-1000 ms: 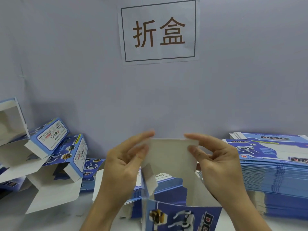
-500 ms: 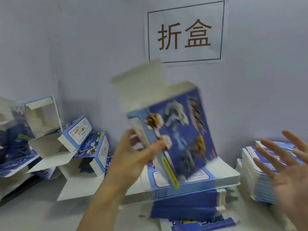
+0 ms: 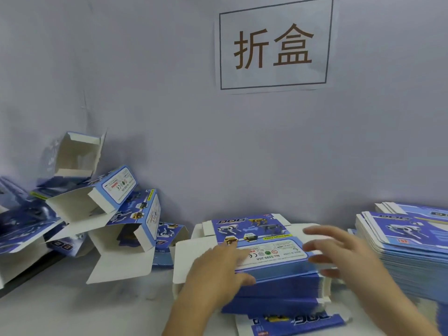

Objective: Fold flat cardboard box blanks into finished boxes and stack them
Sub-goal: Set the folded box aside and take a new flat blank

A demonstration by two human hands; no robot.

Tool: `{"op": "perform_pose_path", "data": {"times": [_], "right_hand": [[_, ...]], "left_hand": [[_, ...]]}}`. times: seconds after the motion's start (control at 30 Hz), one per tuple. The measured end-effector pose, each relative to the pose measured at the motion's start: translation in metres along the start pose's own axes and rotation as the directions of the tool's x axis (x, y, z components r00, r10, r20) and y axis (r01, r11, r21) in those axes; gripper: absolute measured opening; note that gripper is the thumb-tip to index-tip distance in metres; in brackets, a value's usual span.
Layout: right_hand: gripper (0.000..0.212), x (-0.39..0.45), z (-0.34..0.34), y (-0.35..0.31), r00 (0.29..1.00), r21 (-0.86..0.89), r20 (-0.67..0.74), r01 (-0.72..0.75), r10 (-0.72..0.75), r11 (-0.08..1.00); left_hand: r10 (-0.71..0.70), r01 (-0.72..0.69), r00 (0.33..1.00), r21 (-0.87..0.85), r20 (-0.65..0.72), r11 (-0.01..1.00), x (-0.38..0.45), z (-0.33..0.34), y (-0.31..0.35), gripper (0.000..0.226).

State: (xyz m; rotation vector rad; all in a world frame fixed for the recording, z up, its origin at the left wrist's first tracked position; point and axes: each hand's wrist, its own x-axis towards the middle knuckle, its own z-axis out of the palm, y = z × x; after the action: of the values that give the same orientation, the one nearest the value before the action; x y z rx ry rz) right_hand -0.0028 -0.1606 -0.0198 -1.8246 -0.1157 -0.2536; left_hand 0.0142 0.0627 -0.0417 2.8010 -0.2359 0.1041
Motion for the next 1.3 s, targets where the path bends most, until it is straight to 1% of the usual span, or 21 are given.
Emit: {"op": "perform_pose_path", "data": {"times": [0.13,0.23,0.3,0.4,0.43,0.5,0.53,0.6,0.63,0.67,0.7,0.73,0.77,0.83,0.87,0.9,1.0,1.03,1.13,1.27,1.3], "right_hand": [[0.023,0.004,0.013,0.008,0.993,-0.151,0.078,-0.075,0.087,0.986],[0.020,0.006,0.016,0.012,0.985,-0.176,0.110,-0.114,0.135,0.978],[0.017,0.005,0.017,0.013,0.981,-0.172,0.127,-0.122,0.145,0.977],[0.018,0.004,0.019,0.011,0.981,-0.123,0.141,-0.115,0.132,0.986],[0.020,0.005,0.021,0.010,0.983,-0.087,0.134,-0.114,0.125,0.990],[0.021,0.005,0.025,0.008,0.991,0.010,0.086,-0.099,0.098,0.995],[0.021,0.006,0.027,0.007,0.997,0.068,0.040,-0.075,0.072,0.995],[0.031,0.007,0.028,0.006,0.995,0.164,-0.095,0.018,-0.002,0.986],[0.045,0.007,0.025,0.005,0.986,0.191,-0.160,0.079,-0.048,0.978],[0.062,0.007,0.019,0.005,0.975,0.206,-0.205,0.132,-0.089,0.970],[0.075,0.006,0.013,0.003,0.968,0.219,-0.221,0.171,-0.122,0.961],[0.079,0.004,0.007,0.001,0.963,0.249,-0.217,0.214,-0.160,0.945],[0.074,0.003,0.001,0.000,0.960,0.310,-0.196,0.255,-0.201,0.916],[0.046,0.000,-0.008,-0.006,0.954,0.427,-0.150,0.300,-0.260,0.853],[0.030,-0.002,-0.011,-0.009,0.950,0.453,-0.148,0.311,-0.274,0.835],[0.025,-0.004,-0.013,-0.011,0.945,0.463,-0.154,0.326,-0.288,0.824],[0.024,-0.009,-0.012,-0.015,0.941,0.421,-0.104,0.335,-0.322,0.843],[0.022,-0.011,-0.009,-0.015,0.937,0.402,-0.080,0.343,-0.340,0.849],[0.027,-0.011,-0.004,-0.014,0.923,0.383,-0.076,0.376,-0.376,0.844],[0.047,-0.010,-0.001,-0.014,0.913,0.345,-0.075,0.401,-0.401,0.849],[0.045,-0.011,-0.001,-0.015,0.910,0.338,-0.073,0.407,-0.407,0.849]], "left_hand": [[0.014,-0.015,0.999,-0.026,-0.039,1.000,0.001,-0.006,-0.004,0.056],[0.010,-0.011,1.000,-0.051,-0.020,0.999,-0.002,-0.011,-0.005,0.048],[0.043,-0.044,0.999,-0.046,-0.022,0.998,-0.005,-0.016,-0.002,0.034],[0.137,-0.140,0.976,-0.010,-0.170,0.990,-0.009,-0.024,0.003,0.028],[0.162,-0.158,0.947,0.034,-0.277,0.987,-0.010,-0.026,0.006,0.027],[0.200,-0.182,0.815,0.086,-0.545,0.979,-0.010,-0.031,0.013,0.026],[0.189,-0.212,0.726,0.046,-0.661,0.976,-0.012,-0.034,0.018,0.028],[0.082,-0.359,0.588,-0.170,-0.805,0.918,-0.021,-0.046,0.026,0.034],[0.020,-0.457,0.536,-0.270,-0.844,0.848,-0.022,-0.051,0.027,0.034],[-0.019,-0.513,0.517,-0.327,-0.856,0.794,-0.024,-0.056,0.026,0.034],[-0.042,-0.527,0.528,-0.366,-0.848,0.767,-0.024,-0.059,0.025,0.037],[-0.056,-0.519,0.572,-0.414,-0.819,0.747,-0.025,-0.061,0.022,0.040],[-0.066,-0.504,0.640,-0.484,-0.765,0.715,-0.024,-0.061,0.018,0.042],[-0.039,-0.451,0.795,-0.632,-0.606,0.630,-0.022,-0.058,0.008,0.039],[-0.024,-0.416,0.847,-0.691,-0.530,0.591,-0.021,-0.056,0.007,0.032],[-0.022,-0.394,0.877,-0.745,-0.480,0.538,-0.021,-0.054,0.007,0.023],[-0.014,-0.431,0.891,-0.855,-0.454,0.290,-0.021,-0.049,0.016,0.018],[-0.012,-0.445,0.886,-0.859,-0.463,0.254,-0.022,-0.048,0.020,0.026],[-0.001,-0.476,0.867,-0.828,-0.498,0.298,-0.023,-0.045,0.023,0.047],[0.074,-0.508,0.854,-0.795,-0.515,0.333,-0.023,-0.043,0.026,0.043],[0.090,-0.514,0.851,-0.783,-0.518,0.350,-0.022,-0.042,0.028,0.044]]}}
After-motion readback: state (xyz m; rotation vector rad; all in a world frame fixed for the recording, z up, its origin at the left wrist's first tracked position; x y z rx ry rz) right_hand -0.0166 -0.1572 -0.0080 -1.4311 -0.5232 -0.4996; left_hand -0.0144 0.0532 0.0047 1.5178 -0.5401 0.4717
